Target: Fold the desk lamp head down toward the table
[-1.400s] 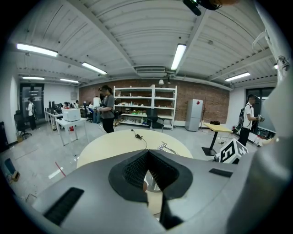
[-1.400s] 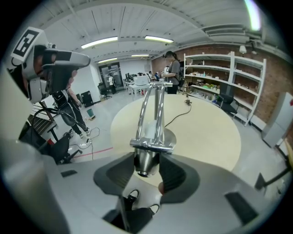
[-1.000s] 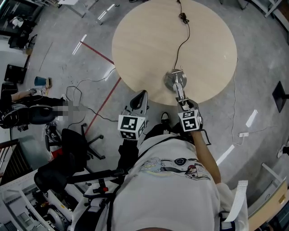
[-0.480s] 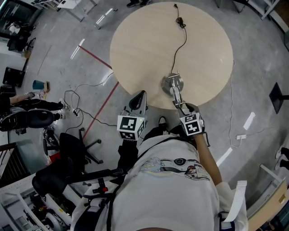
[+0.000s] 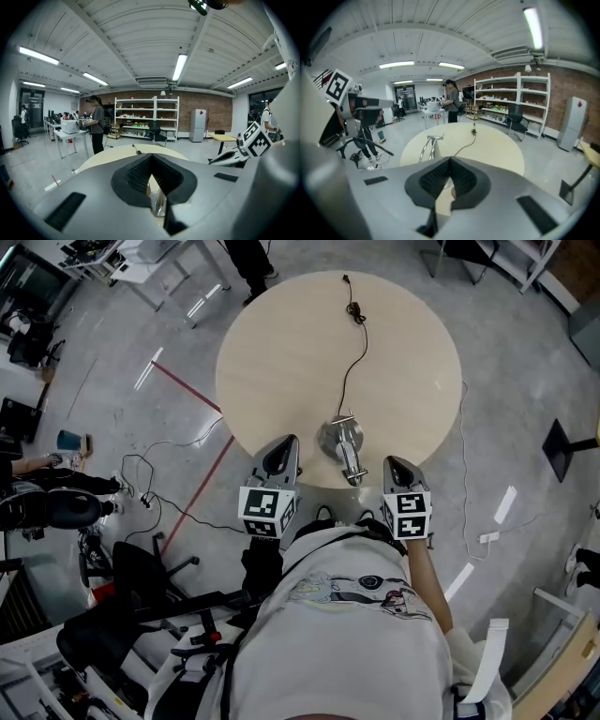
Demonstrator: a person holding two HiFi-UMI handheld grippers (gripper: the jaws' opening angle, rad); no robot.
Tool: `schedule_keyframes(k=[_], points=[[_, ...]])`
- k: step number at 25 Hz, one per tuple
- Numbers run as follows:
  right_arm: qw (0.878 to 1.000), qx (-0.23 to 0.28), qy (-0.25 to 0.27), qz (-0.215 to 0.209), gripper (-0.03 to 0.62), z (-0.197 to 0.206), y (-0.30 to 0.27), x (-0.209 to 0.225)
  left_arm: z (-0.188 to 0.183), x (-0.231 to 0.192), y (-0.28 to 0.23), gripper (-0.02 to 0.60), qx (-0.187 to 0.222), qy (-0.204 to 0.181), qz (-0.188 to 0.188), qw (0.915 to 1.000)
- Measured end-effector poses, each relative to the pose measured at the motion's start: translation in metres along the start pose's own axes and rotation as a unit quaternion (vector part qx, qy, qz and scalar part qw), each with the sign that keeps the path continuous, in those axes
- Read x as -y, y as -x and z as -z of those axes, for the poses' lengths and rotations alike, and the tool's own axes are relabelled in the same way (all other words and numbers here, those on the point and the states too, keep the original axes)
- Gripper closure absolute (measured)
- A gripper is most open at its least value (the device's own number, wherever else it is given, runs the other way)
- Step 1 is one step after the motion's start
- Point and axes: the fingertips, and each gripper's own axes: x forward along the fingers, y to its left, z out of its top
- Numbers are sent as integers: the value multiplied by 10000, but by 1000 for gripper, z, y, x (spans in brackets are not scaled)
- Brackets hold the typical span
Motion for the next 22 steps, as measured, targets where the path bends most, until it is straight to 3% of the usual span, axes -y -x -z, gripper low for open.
schedule_keyframes(k=[5,10,22], points=[[9965,833,20,58,588,-64,25,3,-12,7,-7,578,4,-29,128,9999],[9900,1402,24,134,588,-104,47,12,-23,11,-7,578,51,-119,163,9998],[9847,1719,123,262,588,-124,69,22,-39,9,7,578,303,-220,-37,9993]])
